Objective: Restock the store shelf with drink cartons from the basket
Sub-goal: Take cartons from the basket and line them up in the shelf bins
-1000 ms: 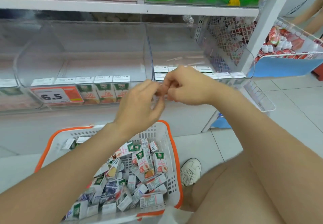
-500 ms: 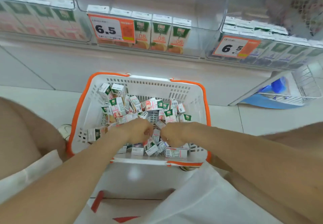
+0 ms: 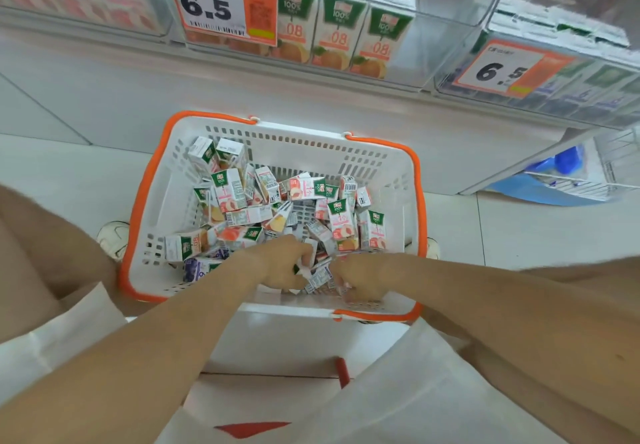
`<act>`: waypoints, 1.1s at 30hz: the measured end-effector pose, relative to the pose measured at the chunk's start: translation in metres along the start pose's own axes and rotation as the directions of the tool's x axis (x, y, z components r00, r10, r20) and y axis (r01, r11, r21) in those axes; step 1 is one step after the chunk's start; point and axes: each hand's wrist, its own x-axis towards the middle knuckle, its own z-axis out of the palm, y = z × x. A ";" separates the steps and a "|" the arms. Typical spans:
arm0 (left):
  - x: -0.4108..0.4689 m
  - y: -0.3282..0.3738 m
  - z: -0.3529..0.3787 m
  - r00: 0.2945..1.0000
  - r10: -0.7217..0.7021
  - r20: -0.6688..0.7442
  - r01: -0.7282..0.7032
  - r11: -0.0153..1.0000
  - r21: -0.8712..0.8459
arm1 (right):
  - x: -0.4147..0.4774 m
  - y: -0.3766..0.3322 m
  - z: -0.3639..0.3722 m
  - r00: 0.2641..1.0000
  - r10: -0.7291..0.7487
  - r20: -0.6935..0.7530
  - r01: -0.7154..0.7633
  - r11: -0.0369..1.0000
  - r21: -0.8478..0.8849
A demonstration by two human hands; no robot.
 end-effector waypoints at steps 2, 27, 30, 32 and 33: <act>0.000 0.002 0.005 0.998 -0.023 -0.052 0.025 0.999 0.037 | -0.006 0.004 -0.008 1.000 0.014 0.013 -0.014 0.999 0.035; -0.099 0.048 -0.117 0.799 -0.265 -0.539 -0.464 0.298 -0.834 | -0.129 -0.010 -0.177 0.594 0.190 -0.782 0.031 0.966 0.258; -0.111 0.060 -0.125 0.749 -0.261 -0.610 -0.552 0.265 -0.791 | -0.132 -0.013 -0.184 0.511 0.224 -0.830 0.109 0.941 0.321; -0.119 0.065 -0.133 0.725 -0.248 -0.642 -0.570 0.308 -0.762 | -0.136 -0.017 -0.188 0.474 0.229 -0.850 0.194 0.914 0.355; -0.123 0.067 -0.137 0.717 -0.238 -0.655 -0.573 0.333 -0.749 | -0.140 -0.019 -0.189 0.458 0.235 -0.858 0.227 0.902 0.368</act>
